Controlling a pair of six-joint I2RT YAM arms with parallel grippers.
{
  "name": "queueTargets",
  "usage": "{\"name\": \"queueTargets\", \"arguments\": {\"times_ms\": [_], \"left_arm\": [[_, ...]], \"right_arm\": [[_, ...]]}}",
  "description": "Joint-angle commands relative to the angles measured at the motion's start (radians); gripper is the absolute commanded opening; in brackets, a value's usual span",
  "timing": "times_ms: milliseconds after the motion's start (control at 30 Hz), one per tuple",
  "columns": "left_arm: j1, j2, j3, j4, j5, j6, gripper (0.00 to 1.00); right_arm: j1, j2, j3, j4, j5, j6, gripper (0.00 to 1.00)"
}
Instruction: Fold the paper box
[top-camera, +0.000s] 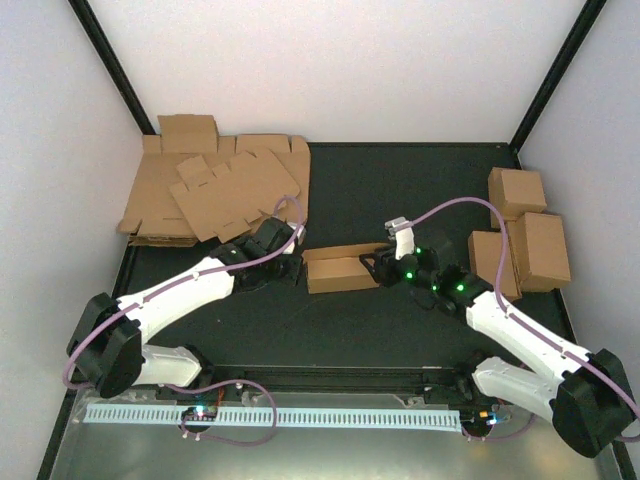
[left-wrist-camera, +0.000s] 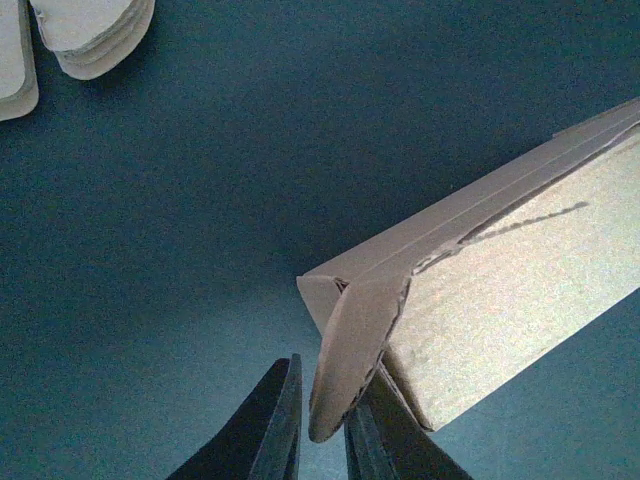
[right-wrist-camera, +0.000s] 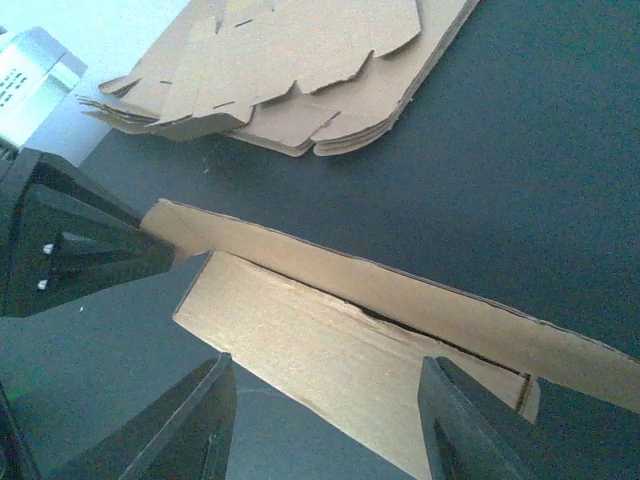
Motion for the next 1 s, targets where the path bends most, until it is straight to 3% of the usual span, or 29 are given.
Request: {"name": "queueTargets", "arguments": {"times_ms": [0, 167, 300, 500, 967], "left_arm": [[0.006, -0.002, 0.035, 0.002, 0.018, -0.026, 0.14], [0.006, -0.004, 0.031, 0.0, 0.007, -0.039, 0.14], [0.006, -0.004, 0.029, -0.002, 0.015, -0.051, 0.24], [0.006, -0.011, 0.012, 0.011, 0.028, -0.06, 0.27], [0.008, -0.047, 0.0, 0.035, 0.088, -0.095, 0.26]], "right_arm": [[0.008, -0.029, -0.001, -0.011, 0.063, -0.016, 0.54], [0.008, -0.045, -0.006, -0.021, 0.103, -0.02, 0.54], [0.007, -0.049, 0.006, -0.053, 0.15, -0.029, 0.54], [0.007, -0.091, 0.011, -0.095, 0.258, -0.021, 0.54], [-0.029, -0.076, 0.044, -0.192, 0.441, 0.057, 0.54]]}}
